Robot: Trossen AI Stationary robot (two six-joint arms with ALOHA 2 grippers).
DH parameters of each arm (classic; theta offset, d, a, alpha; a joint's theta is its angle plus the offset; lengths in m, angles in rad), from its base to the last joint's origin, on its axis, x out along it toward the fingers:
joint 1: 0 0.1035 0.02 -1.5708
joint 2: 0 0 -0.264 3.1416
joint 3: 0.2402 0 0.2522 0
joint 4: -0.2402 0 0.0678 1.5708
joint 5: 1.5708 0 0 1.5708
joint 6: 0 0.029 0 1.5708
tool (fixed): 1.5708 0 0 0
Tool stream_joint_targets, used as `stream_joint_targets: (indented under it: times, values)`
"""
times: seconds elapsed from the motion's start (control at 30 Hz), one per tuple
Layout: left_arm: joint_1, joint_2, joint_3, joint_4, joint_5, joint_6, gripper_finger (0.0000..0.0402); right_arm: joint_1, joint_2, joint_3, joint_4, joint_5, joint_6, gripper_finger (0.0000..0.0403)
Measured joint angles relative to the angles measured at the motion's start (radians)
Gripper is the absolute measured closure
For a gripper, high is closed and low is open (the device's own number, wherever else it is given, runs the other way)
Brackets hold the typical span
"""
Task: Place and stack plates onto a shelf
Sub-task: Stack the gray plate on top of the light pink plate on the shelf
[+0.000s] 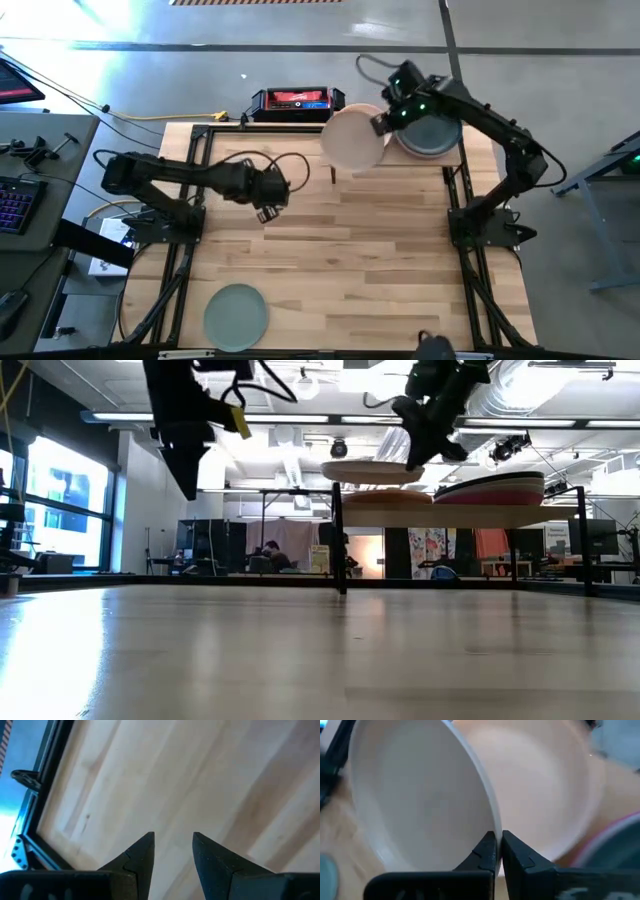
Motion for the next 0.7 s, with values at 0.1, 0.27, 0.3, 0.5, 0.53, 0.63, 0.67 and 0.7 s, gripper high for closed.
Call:
stream_joint_targets:
  times: [0.1, 0.27, 0.3, 0.5, 0.53, 0.63, 0.67, 0.7]
  values:
    - [0.044, 0.000, 0.000, 0.000, 0.000, 0.034, 0.0277, -0.071, 0.000, 0.000, 0.022, -0.011, 0.001, 0.0403]
    - [0.108, 0.000, 0.000, 0.007, 0.000, 0.083, 0.0277, -0.159, 0.003, 0.000, 0.039, -0.058, 0.003, 0.0403]
    - [0.119, 0.000, 0.000, 0.008, 0.000, 0.089, 0.0277, -0.169, 0.003, 0.000, 0.038, -0.061, 0.002, 0.0403]
    - [0.178, 0.000, 0.000, 0.011, 0.000, 0.110, 0.0277, -0.188, 0.003, 0.000, 0.038, -0.064, -0.001, 0.0403]
    - [0.185, 0.000, 0.000, 0.011, 0.000, 0.110, 0.0277, -0.187, 0.003, 0.000, 0.038, -0.064, -0.003, 0.0403]
    - [0.204, 0.000, 0.000, 0.011, 0.000, 0.111, 0.0277, -0.182, 0.003, 0.000, 0.035, -0.059, -0.005, 0.0403]
    - [0.208, 0.000, 0.000, 0.011, 0.000, 0.110, 0.0277, -0.178, 0.003, 0.000, 0.034, -0.053, -0.009, 0.0403]
    - [0.212, 0.000, 0.000, 0.011, 0.002, 0.110, 0.0277, -0.174, 0.003, 0.000, 0.031, -0.049, -0.016, 0.0403]
